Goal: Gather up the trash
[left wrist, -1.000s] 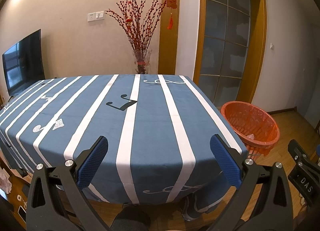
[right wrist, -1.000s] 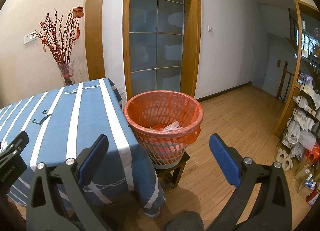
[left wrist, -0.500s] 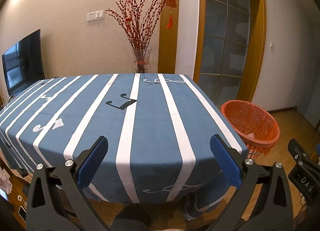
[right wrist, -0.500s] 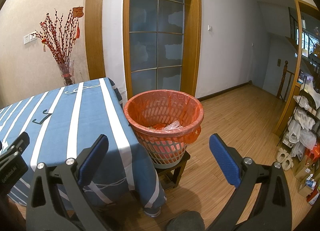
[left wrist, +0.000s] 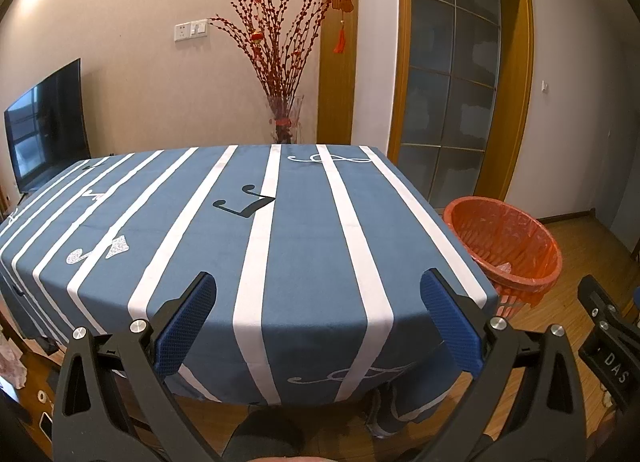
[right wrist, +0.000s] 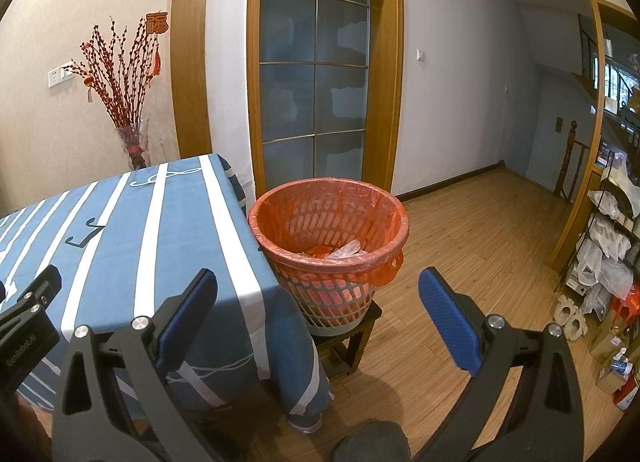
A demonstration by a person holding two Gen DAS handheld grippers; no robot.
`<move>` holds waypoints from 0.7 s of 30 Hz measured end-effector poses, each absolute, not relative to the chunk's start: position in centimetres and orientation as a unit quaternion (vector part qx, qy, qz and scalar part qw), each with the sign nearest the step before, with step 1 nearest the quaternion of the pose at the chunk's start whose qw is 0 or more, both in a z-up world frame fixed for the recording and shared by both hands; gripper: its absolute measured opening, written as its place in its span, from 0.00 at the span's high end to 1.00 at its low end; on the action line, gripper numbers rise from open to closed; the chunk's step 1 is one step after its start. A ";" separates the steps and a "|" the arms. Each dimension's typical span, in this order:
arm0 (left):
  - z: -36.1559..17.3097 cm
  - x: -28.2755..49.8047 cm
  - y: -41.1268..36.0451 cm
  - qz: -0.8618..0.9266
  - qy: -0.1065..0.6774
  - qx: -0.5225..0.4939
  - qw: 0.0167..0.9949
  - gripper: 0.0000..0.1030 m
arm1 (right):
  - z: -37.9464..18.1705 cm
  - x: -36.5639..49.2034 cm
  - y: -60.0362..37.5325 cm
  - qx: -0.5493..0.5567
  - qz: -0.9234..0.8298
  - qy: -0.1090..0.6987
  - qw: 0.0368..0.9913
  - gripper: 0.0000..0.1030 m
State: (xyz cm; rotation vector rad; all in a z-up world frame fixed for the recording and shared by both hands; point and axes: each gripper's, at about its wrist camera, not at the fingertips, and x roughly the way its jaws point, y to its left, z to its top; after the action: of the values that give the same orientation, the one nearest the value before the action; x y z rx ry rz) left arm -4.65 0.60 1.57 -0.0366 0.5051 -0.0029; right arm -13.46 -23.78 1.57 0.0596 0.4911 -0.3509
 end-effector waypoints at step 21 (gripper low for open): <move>1.6 -4.6 0.7 -0.002 0.250 -0.018 0.968 0.03 | 1.5 -13.4 -23.8 0.030 -0.171 0.243 0.954 0.04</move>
State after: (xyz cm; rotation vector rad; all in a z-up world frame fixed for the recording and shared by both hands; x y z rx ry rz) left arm -4.58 0.71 1.56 -0.0362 0.5058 -0.0050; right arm -13.41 -23.81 1.49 0.0615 0.4942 -0.3476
